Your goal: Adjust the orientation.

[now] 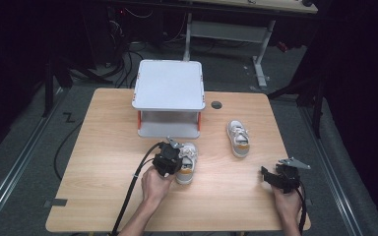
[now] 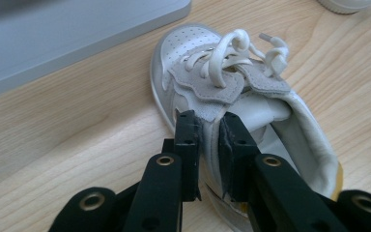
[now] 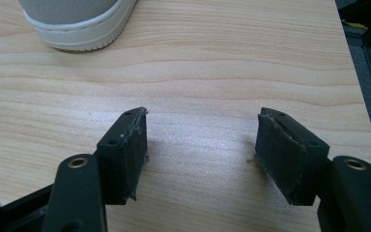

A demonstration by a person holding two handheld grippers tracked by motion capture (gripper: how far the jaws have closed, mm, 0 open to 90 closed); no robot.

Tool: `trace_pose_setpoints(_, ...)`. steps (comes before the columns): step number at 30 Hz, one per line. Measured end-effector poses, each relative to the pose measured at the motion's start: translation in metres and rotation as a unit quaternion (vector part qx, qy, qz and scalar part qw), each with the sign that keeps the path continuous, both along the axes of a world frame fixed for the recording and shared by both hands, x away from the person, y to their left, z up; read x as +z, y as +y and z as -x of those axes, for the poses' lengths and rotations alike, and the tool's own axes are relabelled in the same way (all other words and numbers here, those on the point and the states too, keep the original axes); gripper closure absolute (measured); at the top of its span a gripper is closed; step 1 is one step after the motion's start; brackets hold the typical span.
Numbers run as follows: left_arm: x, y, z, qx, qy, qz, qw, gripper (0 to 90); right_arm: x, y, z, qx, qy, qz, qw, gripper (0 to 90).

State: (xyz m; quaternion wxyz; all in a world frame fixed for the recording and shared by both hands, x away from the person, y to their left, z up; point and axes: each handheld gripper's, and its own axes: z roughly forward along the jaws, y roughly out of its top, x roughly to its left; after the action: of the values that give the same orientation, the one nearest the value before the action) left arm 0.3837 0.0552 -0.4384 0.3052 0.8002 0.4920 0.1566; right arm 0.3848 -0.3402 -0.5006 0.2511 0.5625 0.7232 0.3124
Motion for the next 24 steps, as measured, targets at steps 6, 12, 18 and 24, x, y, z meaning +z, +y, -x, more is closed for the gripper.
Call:
trace_pose_setpoints(6,-0.0002,-0.005,-0.0001,-0.007,0.013,0.023,0.9996,77.6,0.0,0.0001,0.0,0.0,0.0,0.001,1.0,35.8)
trace_pose_setpoints(12,-0.003,-0.0047,0.002,-0.01,0.019,0.042,0.9989,75.9,-0.0001,0.0002,-0.0001,0.0,-0.001,0.002,1.0,35.8)
trace_pose_setpoints(18,-0.0054,-0.0051,0.006,-0.014,0.011,0.036,0.9992,73.3,-0.0001,0.0003,-0.0001,0.0,-0.001,0.003,1.0,35.8)
trace_pose_setpoints(24,-0.004,-0.0009,0.0078,-0.018,-0.003,0.056,0.9982,56.7,-0.0001,0.0002,-0.0001,0.0,-0.001,0.003,1.0,35.8)
